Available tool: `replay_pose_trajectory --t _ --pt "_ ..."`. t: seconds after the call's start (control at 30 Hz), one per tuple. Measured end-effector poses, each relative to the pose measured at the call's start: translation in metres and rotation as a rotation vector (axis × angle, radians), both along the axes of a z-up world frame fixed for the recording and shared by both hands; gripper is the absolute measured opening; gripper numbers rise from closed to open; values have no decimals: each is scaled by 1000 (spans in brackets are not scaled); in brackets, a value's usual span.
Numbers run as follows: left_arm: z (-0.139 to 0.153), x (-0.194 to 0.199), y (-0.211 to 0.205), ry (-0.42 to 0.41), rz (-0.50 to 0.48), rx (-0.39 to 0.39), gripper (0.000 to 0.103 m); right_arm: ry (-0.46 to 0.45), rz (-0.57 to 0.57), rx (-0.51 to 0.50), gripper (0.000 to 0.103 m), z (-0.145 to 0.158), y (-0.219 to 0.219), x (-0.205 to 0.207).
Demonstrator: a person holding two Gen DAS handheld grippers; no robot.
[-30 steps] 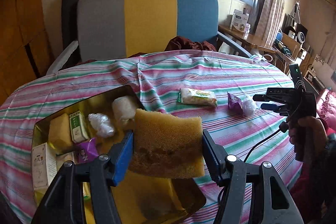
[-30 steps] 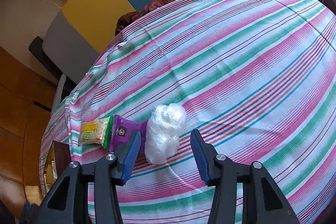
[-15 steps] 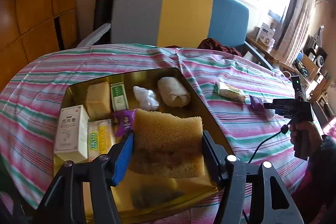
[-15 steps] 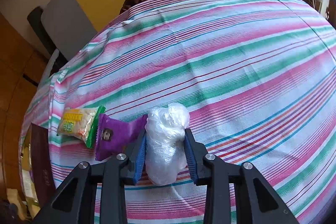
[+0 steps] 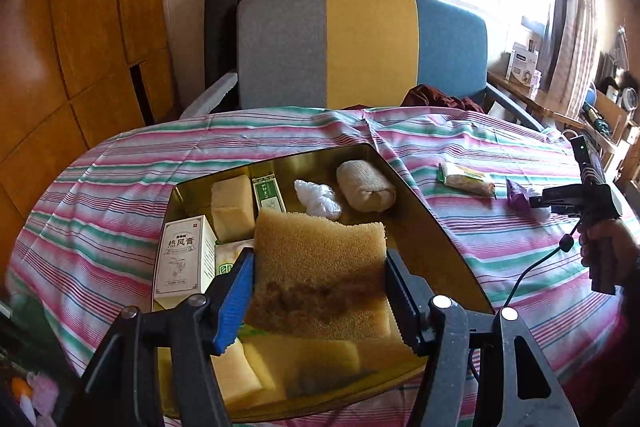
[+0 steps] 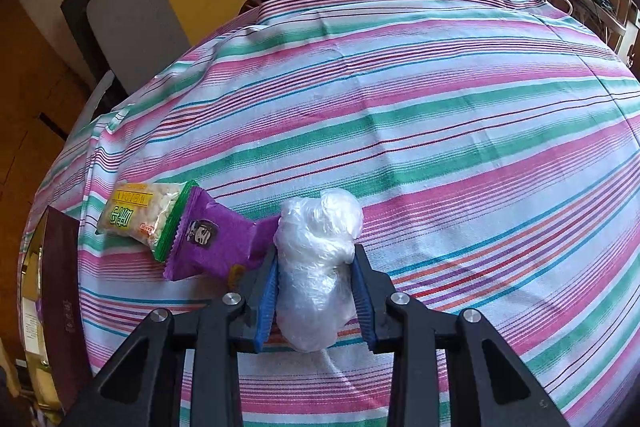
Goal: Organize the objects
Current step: 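Lower the yellow sponge into the gold tray and open the left tool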
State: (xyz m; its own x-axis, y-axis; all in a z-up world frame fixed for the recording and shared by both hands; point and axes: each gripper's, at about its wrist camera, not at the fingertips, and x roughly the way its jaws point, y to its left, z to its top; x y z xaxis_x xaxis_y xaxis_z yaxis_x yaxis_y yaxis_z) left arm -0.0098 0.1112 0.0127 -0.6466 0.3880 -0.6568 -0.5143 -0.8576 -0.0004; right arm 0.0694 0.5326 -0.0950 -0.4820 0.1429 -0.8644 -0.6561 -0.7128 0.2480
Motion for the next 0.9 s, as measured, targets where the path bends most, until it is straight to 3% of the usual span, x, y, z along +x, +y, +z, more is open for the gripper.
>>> replay_pose_trajectory --t 0.9 --pt "-21 -5 4 -64 -5 -33 63 -63 56 98 34 1 -9 -6"
